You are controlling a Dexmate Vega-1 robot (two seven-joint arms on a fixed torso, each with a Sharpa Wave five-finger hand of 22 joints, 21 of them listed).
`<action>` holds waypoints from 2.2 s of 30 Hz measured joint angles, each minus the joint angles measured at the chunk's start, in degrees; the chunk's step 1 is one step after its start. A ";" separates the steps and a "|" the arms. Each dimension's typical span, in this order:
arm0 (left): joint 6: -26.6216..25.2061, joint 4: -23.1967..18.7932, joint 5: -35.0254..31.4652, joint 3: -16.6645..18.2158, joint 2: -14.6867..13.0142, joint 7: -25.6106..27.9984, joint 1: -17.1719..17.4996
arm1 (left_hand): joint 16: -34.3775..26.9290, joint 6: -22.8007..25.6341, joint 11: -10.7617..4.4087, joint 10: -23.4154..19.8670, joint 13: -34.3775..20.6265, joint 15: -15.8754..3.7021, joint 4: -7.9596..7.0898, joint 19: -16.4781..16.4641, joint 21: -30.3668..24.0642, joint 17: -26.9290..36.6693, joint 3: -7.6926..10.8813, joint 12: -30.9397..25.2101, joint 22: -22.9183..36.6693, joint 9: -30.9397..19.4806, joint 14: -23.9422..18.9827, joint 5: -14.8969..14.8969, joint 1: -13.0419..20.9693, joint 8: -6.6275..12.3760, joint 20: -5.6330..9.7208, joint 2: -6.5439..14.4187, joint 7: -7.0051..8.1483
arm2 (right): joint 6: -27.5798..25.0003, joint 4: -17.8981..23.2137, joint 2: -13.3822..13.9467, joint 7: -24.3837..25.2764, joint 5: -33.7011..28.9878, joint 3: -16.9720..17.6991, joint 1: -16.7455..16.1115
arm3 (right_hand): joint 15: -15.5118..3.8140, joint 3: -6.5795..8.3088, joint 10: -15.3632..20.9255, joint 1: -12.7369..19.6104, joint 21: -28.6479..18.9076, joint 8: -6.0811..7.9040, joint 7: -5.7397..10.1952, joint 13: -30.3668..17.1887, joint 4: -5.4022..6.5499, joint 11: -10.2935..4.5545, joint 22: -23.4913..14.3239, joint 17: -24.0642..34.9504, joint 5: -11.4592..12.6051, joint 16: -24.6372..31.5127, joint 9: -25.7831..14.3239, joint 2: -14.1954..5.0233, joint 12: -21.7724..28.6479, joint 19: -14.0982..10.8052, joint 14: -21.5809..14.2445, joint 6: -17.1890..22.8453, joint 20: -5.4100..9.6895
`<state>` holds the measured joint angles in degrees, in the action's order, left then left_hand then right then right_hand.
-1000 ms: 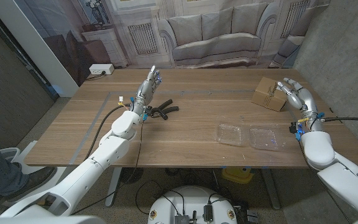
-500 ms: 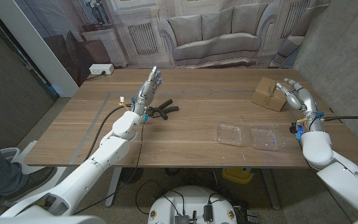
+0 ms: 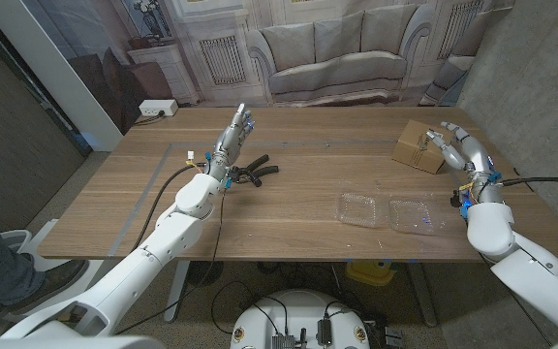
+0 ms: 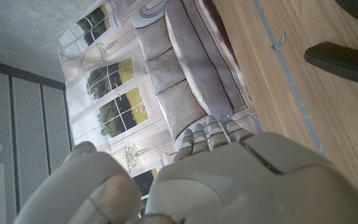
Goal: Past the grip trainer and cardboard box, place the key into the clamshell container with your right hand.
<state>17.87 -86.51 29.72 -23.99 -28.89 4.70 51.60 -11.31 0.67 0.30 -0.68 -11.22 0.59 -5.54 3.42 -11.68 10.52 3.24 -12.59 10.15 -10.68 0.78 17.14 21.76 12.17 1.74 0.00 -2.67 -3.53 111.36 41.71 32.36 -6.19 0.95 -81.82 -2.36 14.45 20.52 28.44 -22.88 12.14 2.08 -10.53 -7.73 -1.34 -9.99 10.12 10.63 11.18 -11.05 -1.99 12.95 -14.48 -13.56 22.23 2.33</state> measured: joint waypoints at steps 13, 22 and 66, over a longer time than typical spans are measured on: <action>0.56 -0.41 0.00 0.48 -0.10 0.44 0.85 | 0.00 0.62 0.32 -0.31 0.00 0.00 0.00 0.00 0.00 0.00 -0.49 0.00 0.00 0.00 0.00 0.00 0.00 0.00 0.00 0.00 0.00 | -3.21 1.13 0.98 1.11 -2.57 -1.02 0.52 | 0.00 1.70 0.01 9.34 1.58 0.00 1.12 0.00 -2.82 -1.25 0.13 0.01 1.33 -0.43 -0.30 1.37 0.00 -0.62 0.00 -0.13 0.00; 1.03 -0.42 0.06 0.54 0.02 0.53 1.08 | 0.00 0.82 0.32 -0.30 0.00 0.00 0.00 0.00 0.00 0.00 -0.48 0.00 0.13 0.00 0.00 0.00 0.00 0.00 0.00 0.00 -0.21 | -6.03 2.00 1.44 1.81 -4.09 -1.33 0.49 | 0.00 2.04 0.03 14.27 2.39 0.00 2.56 0.00 -2.94 -2.27 0.10 0.01 2.02 -0.43 -0.29 2.50 0.00 -1.03 0.00 0.32 0.01; 2.91 -1.26 0.54 1.58 -0.55 0.27 3.20 | 0.00 1.88 0.42 -1.03 0.00 -0.01 -0.39 0.00 0.00 0.00 -1.20 0.00 0.11 0.00 -0.60 0.00 0.00 0.00 0.00 0.00 -0.18 | -22.64 3.91 4.87 3.40 -11.90 -8.86 5.65 | -0.01 0.58 -4.91 24.77 5.75 1.04 10.41 0.00 -0.72 -6.96 -0.29 0.16 3.11 -0.43 -0.55 2.07 -1.68 -1.02 1.66 5.52 0.01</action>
<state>20.78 -87.77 30.26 -22.41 -29.44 4.97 54.80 -11.31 2.55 0.72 -1.71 -11.22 0.58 -5.93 3.42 -11.68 10.52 2.04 -12.59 10.26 -10.68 0.18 17.14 21.76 12.17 1.74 -0.01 -2.84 -26.17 115.27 46.58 35.76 -18.09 -7.91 -76.17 -2.36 15.03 15.61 53.21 -17.13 13.18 12.49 -10.52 -8.44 -8.30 -10.28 10.28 13.74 10.75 -11.60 0.07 11.27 -15.50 -11.90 27.75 2.34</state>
